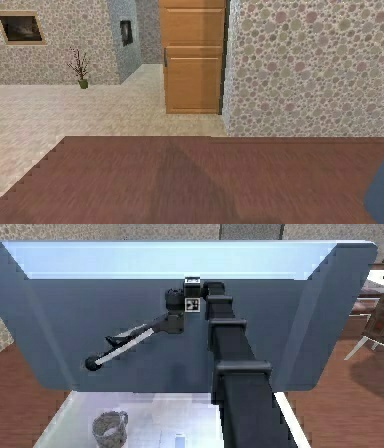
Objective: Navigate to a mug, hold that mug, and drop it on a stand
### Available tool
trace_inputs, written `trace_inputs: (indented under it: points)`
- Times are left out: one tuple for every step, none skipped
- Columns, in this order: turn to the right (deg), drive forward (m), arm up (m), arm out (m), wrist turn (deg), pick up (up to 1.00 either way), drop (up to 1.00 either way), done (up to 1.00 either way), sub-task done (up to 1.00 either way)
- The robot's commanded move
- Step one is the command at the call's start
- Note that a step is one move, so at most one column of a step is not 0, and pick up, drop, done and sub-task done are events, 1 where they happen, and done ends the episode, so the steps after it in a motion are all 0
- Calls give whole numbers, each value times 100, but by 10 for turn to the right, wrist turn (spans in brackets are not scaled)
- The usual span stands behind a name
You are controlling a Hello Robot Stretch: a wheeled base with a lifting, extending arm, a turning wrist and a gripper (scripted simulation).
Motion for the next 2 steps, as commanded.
trace_inputs:
  points:
    - [0,0,0,-10,0,0,0,0,0]
    - [0,0,0,0,0,0,0,100,0]
